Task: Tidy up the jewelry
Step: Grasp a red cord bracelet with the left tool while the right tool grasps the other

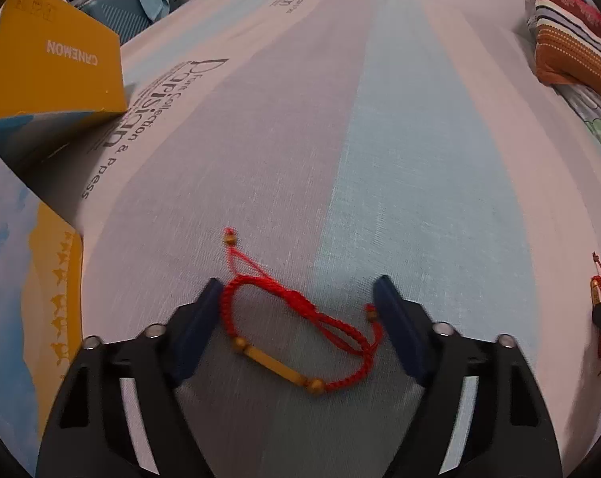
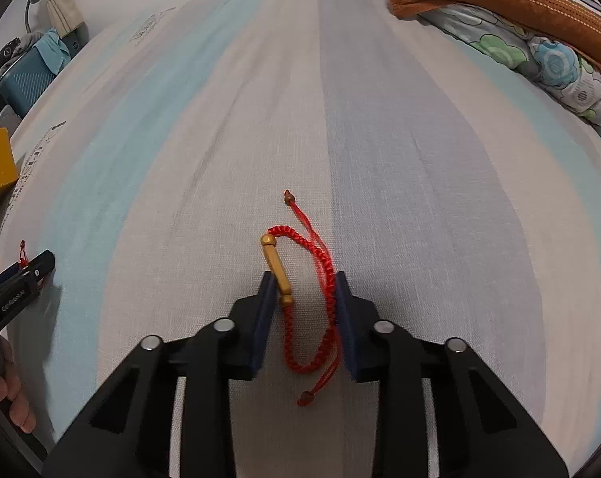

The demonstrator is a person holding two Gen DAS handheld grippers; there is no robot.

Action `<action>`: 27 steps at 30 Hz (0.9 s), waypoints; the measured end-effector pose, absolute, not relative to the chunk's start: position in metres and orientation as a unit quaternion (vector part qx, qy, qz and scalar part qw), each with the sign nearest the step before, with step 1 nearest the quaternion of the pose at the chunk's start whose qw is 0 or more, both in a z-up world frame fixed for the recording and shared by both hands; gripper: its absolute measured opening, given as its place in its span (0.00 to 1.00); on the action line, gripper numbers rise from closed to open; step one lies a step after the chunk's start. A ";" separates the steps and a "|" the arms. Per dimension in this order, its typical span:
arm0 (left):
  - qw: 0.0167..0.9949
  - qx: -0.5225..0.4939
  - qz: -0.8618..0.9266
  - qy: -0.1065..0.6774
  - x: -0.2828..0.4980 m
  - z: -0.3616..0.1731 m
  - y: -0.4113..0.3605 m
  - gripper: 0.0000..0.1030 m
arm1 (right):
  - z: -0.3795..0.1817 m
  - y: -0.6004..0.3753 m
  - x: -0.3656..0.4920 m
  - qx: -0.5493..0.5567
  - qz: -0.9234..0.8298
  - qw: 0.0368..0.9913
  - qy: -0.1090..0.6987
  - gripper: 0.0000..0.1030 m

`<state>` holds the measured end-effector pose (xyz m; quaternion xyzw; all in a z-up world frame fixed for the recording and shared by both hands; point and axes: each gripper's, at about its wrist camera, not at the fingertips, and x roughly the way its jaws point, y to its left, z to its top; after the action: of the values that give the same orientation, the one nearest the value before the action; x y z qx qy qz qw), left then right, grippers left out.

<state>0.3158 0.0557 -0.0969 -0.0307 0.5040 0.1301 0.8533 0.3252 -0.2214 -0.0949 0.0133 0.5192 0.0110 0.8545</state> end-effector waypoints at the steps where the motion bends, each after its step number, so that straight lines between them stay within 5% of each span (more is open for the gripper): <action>1: 0.853 -0.032 0.128 0.505 0.315 -0.096 0.056 0.62 | -0.095 -0.222 0.325 0.014 0.011 0.854 0.519 0.22; 13: 0.850 -0.063 0.086 0.516 0.305 -0.086 0.053 0.05 | -0.092 -0.223 0.320 0.022 0.008 0.854 0.519 0.08; 27: 0.859 -0.057 0.053 0.505 0.288 -0.063 0.047 0.05 | -0.073 -0.222 0.308 0.026 0.005 0.862 0.505 0.07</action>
<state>0.2875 0.0468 -0.0626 -0.0574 0.5054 0.0531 0.8593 0.3076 -0.2215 -0.0727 0.0263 0.5054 0.0046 0.8625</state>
